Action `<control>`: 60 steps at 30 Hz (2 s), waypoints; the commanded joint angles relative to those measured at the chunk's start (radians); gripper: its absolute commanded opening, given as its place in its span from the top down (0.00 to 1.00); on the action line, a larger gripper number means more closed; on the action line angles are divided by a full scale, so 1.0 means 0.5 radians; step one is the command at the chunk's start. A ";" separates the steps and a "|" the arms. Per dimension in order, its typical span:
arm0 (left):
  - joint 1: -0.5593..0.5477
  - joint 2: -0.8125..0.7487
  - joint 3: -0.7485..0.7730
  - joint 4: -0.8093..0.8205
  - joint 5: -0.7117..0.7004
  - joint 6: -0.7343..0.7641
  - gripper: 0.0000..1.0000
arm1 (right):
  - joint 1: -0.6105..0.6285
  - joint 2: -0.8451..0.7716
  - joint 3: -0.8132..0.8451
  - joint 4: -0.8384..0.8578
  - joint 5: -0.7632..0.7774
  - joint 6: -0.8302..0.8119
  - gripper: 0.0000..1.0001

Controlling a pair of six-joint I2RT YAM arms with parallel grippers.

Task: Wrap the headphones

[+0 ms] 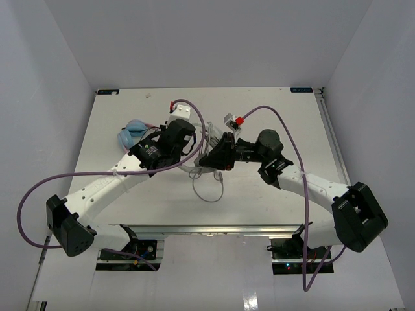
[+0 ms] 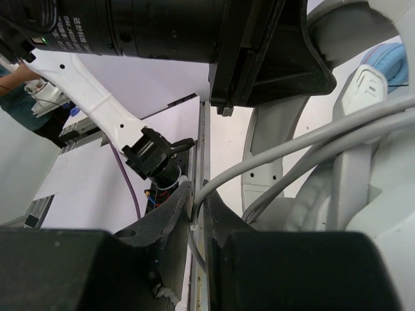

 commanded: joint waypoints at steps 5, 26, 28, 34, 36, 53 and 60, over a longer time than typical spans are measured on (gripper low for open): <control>0.012 -0.081 0.190 -0.030 0.057 -0.426 1.00 | 0.091 0.008 -0.026 0.076 0.136 -0.087 0.82; 0.013 -0.118 0.186 -0.040 0.100 -0.665 1.00 | 0.296 0.155 0.203 -0.246 0.414 -0.310 0.70; 0.013 -0.128 0.193 -0.042 0.096 -0.669 1.00 | 0.306 0.173 0.220 -0.257 0.419 -0.320 0.69; 0.012 -0.155 0.230 -0.040 0.094 -0.666 1.00 | 0.337 0.213 0.225 -0.276 0.409 -0.384 0.62; 0.014 -0.167 0.230 -0.043 0.086 -0.663 1.00 | 0.344 0.209 0.218 -0.271 0.385 -0.409 0.60; 0.014 -0.231 0.357 -0.107 -0.034 -0.674 1.00 | 0.409 0.098 0.202 -0.555 0.486 -0.703 0.51; 0.012 -0.257 0.337 -0.099 -0.023 -0.692 1.00 | 0.444 0.053 0.270 -0.790 0.769 -0.835 0.51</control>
